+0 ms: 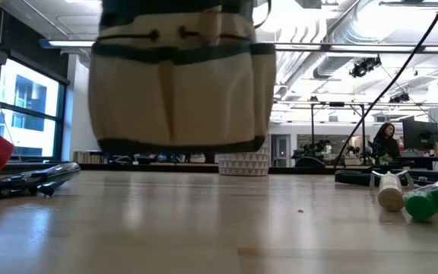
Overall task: Pick & Place Garden tools in Gardening bag
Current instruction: Put the green spray bottle into the gardening bag
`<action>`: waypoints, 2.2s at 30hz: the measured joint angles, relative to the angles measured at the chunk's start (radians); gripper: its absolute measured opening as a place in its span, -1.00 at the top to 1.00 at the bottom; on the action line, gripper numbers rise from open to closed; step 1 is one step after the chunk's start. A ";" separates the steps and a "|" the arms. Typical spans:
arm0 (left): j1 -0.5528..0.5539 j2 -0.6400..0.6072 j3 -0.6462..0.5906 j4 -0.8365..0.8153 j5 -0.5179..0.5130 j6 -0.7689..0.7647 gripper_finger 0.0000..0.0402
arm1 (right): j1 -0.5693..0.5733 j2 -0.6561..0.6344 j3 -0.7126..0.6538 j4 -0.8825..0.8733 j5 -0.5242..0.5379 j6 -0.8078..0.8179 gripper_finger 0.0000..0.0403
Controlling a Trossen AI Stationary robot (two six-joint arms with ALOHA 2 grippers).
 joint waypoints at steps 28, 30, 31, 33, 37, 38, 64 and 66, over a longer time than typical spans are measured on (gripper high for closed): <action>0.000 0.015 -0.137 0.144 0.170 0.067 1.00 | 0.000 0.000 0.000 -0.108 -0.002 0.162 -0.52; -0.001 0.018 -0.137 0.156 0.172 0.068 1.00 | 0.000 0.000 0.000 -0.126 -0.002 0.165 -0.52; -0.001 0.026 -0.135 0.163 0.170 0.068 1.00 | 0.000 0.000 0.000 -0.131 -0.002 0.165 -0.52; 0.000 0.032 -0.138 0.150 0.166 0.068 1.00 | 0.000 0.000 0.000 -0.137 -0.002 0.165 -0.52; 0.001 0.035 -0.135 0.164 0.152 0.071 1.00 | 0.012 0.000 0.000 -0.141 -0.002 0.164 -0.52; 0.000 0.038 -0.136 0.157 0.155 0.071 1.00 | 0.020 0.000 0.000 -0.146 -0.002 0.164 -0.52; 0.000 0.038 -0.137 0.157 0.152 0.043 1.00 | 0.185 -0.003 0.000 -0.022 -0.001 0.070 -0.24; 0.000 0.038 -0.137 0.157 0.152 0.041 1.00 | 0.185 -0.024 0.000 -0.019 0.000 0.046 -0.24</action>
